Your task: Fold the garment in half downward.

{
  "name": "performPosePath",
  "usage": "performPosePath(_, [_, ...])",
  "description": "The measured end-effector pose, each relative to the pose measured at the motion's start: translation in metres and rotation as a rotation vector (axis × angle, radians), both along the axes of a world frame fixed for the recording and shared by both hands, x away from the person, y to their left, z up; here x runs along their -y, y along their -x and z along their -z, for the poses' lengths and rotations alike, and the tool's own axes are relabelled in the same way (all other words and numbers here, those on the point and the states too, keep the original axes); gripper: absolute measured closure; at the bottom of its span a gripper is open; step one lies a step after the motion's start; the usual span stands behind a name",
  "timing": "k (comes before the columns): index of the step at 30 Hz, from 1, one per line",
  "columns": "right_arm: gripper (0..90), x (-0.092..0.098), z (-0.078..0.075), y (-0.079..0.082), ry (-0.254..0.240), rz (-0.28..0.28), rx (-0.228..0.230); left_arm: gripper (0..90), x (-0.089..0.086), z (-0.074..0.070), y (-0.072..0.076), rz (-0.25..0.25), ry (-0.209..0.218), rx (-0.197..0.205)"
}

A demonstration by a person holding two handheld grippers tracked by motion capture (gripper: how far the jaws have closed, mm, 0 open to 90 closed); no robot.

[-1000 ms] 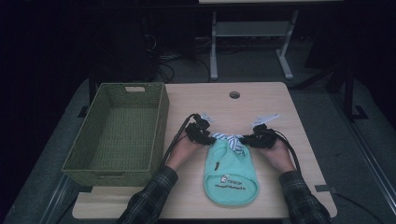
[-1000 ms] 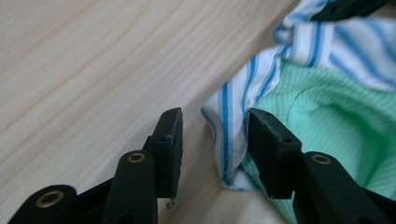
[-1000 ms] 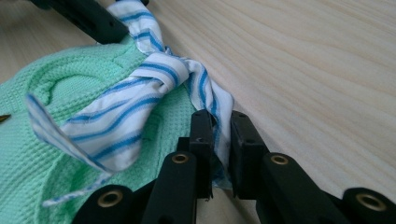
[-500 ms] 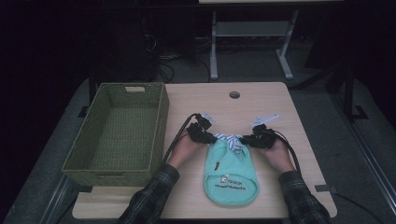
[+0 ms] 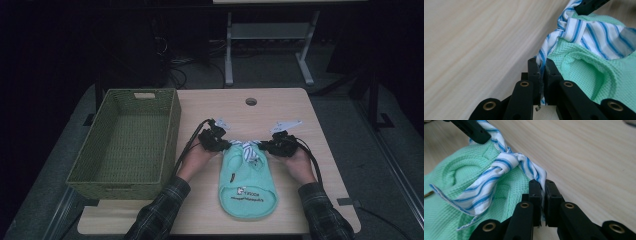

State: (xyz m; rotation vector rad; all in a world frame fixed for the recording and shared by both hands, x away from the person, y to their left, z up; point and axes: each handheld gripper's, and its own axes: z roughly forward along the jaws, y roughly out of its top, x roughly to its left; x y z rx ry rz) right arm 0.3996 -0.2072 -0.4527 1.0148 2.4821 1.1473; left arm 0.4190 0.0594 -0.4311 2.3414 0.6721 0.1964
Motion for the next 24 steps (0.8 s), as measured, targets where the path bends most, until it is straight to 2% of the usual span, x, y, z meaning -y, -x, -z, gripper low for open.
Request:
performPosePath(2, [85.6, 0.001, -0.004, 0.001, -0.008, -0.004, 0.023, 85.5, -0.001, -0.004, 0.001, -0.002, 0.008, 0.022])
performPosePath(9, [85.6, 0.003, -0.019, 0.006, -0.034, -0.004, 0.083, 85.5, -0.005, -0.022, 0.006, -0.002, 0.044, 0.06])
performPosePath(18, [85.5, 0.003, -0.053, 0.02, -0.055, 0.005, 0.19, 85.3, -0.01, -0.054, 0.018, -0.001, 0.095, 0.147])
performPosePath(21, [85.4, 0.004, -0.062, 0.024, -0.054, 0.004, 0.227, 85.2, -0.011, -0.061, 0.021, -0.012, 0.13, 0.161])
performPosePath(24, [85.4, 0.004, -0.065, 0.026, -0.065, 0.007, 0.249, 85.1, -0.011, -0.066, 0.025, -0.002, 0.129, 0.17])
